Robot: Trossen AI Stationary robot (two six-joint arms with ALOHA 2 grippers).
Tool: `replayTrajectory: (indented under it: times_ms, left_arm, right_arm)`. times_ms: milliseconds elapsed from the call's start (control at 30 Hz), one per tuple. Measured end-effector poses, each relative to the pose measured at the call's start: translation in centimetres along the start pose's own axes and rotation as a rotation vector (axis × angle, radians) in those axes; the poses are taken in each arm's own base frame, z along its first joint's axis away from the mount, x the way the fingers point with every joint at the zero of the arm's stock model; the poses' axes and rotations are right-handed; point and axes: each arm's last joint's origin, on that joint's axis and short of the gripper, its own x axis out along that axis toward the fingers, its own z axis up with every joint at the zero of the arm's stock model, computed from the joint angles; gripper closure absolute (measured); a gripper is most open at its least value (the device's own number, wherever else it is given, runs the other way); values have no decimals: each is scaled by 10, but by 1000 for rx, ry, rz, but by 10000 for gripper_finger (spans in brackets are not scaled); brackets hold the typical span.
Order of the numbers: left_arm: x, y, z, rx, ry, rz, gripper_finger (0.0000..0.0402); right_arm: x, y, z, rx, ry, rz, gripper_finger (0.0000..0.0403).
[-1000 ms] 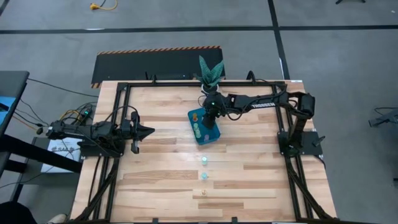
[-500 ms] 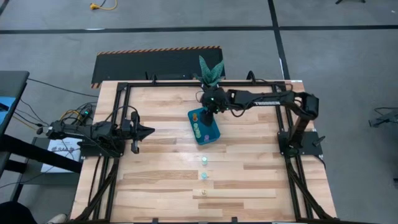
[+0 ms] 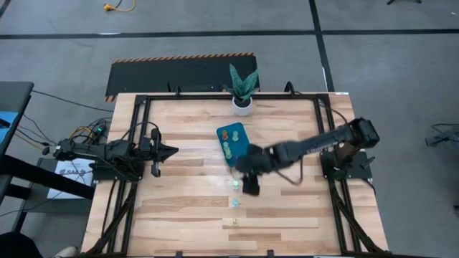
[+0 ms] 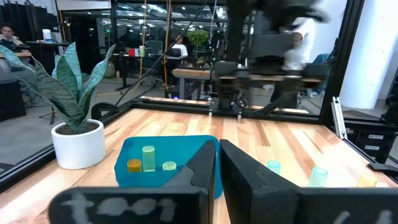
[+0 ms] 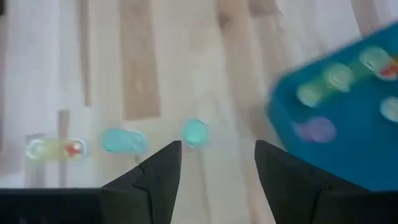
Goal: Pick and place pill bottles into a basket
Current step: Put the top blue pill bottle into the blue bin
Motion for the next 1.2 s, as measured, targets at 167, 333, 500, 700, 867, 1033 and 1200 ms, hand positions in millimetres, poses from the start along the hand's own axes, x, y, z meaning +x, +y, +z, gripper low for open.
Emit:
replayTrajectory:
  times_ms: [167,333,500,700,867,1033,1200]
  left_arm:
    - [0,0,0,0,0,0,393]
    - [0,0,0,0,0,0,393]
    - [0,0,0,0,-1,0,393]
    - [1,0,-1,4,13,1,393]
    - [1,0,-2,7,24,1,393]
    - [2,0,-2,7,26,1,393]
    - [2,0,-2,7,26,1,393]
  right_arm:
    - [5,24,-7,22,-28,-54,209]
    - [27,27,-10,34,13,-58,215]
    - [44,27,-10,35,44,-24,218]
    - [61,29,-16,26,93,-12,216]
    - [72,30,-16,19,97,13,219]
    - [76,26,-13,17,82,24,223]
    - [79,20,-10,19,77,35,226]
